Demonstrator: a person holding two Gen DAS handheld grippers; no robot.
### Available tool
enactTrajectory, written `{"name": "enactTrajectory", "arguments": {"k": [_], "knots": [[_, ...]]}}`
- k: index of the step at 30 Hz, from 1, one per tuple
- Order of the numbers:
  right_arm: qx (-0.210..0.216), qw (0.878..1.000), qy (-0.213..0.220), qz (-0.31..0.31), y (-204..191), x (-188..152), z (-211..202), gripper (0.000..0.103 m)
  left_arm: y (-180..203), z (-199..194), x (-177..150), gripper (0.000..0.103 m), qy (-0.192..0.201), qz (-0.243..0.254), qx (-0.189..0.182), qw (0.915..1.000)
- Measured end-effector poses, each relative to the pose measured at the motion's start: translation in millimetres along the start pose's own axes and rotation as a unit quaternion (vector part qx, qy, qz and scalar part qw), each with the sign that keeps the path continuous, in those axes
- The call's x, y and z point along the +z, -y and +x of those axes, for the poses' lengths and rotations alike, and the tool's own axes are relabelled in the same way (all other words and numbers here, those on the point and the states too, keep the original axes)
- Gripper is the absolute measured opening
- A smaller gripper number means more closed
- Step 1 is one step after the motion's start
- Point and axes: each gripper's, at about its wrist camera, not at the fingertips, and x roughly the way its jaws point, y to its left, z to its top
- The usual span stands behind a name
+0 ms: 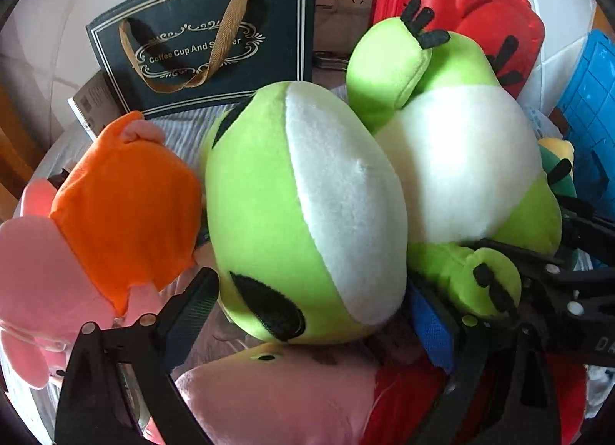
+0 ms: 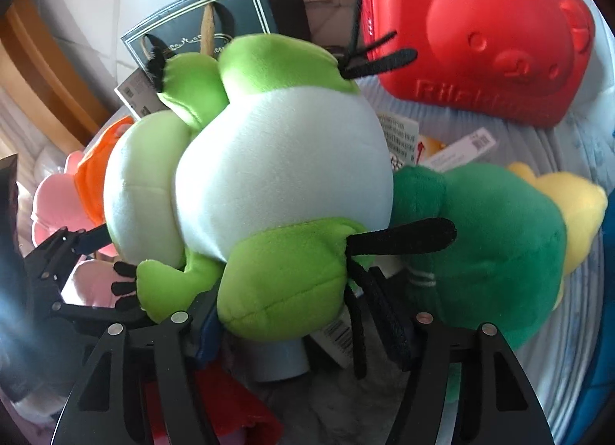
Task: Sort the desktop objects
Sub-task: 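Grasp the lime-green plush with the left tool while the right tool grasps the green-white plush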
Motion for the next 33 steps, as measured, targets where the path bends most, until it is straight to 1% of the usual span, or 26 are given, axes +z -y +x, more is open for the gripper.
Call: {"name": "enactTrajectory", "arguments": {"k": [2,3,5,7,8,9,10,11,14,16,18,19,20,21,23,25,28,30,31,33], "knots": [[0.005,1.000,0.004,0.006,1,0,-6,0.074,-3,1,-1,0.096,0.003,-0.005,-0.001,1.0000],[0.006,1.000,0.014,0.009,1,1,-12,0.077,-3,1,0,0.096,0.004,-0.005,-0.001,1.0000],[0.015,0.999,0.037,0.013,0,3,-26,0.078,-2,2,1,0.096,0.004,-0.001,0.001,1.0000],[0.014,0.998,0.062,0.019,6,7,-37,0.078,2,4,-1,0.096,0.001,0.001,0.002,1.0000],[0.010,0.998,0.067,0.019,7,12,-36,0.074,2,5,0,0.096,0.000,0.002,0.003,1.0000],[0.002,0.998,0.059,0.015,8,15,-30,0.064,2,4,0,0.096,-0.002,0.002,0.001,1.0000],[0.000,0.999,0.039,0.013,8,17,-21,0.052,1,3,0,0.096,-0.005,0.000,0.001,1.0000],[0.001,0.999,0.030,0.015,10,16,-17,0.052,-1,0,1,0.096,-0.003,-0.003,0.000,1.0000],[-0.001,1.000,0.027,0.007,3,18,-19,0.053,-11,-17,8,0.096,0.022,-0.024,-0.001,0.9995],[0.005,1.000,0.024,0.017,6,15,-18,0.060,-15,-18,16,0.096,0.029,-0.033,0.001,0.9991],[0.012,0.999,0.022,0.027,11,16,-13,0.066,-10,-5,21,0.096,0.009,-0.021,-0.002,0.9997],[0.010,0.999,0.023,0.030,12,16,-12,0.070,-9,3,22,0.096,0.001,-0.019,-0.006,0.9998],[0.008,0.999,0.024,0.029,14,15,-15,0.071,-8,6,23,0.097,0.000,-0.019,-0.008,0.9998],[0.005,0.999,0.023,0.025,13,16,-14,0.075,-8,6,24,0.097,0.005,-0.018,-0.010,0.9998],[-0.002,1.000,0.022,0.016,8,18,-10,0.084,-5,4,23,0.097,0.008,-0.017,-0.007,0.9998],[-0.006,1.000,0.022,0.011,6,21,-7,0.088,-8,8,24,0.097,0.003,-0.021,-0.015,0.9997],[-0.004,0.999,0.034,0.019,8,26,-5,0.103,-10,6,22,0.097,-0.002,-0.023,-0.024,0.9994],[-0.015,0.999,0.039,0.019,8,29,-2,0.103,-8,6,20,0.097,-0.002,-0.021,-0.020,0.9996],[-0.013,0.999,0.037,0.017,8,30,3,0.103,-7,7,21,0.097,-0.003,-0.020,-0.017,0.9997],[-0.001,1.000,0.027,0.014,8,32,13,0.103,-7,14,25,0.103,-0.007,-0.019,-0.009,0.9998]]}}
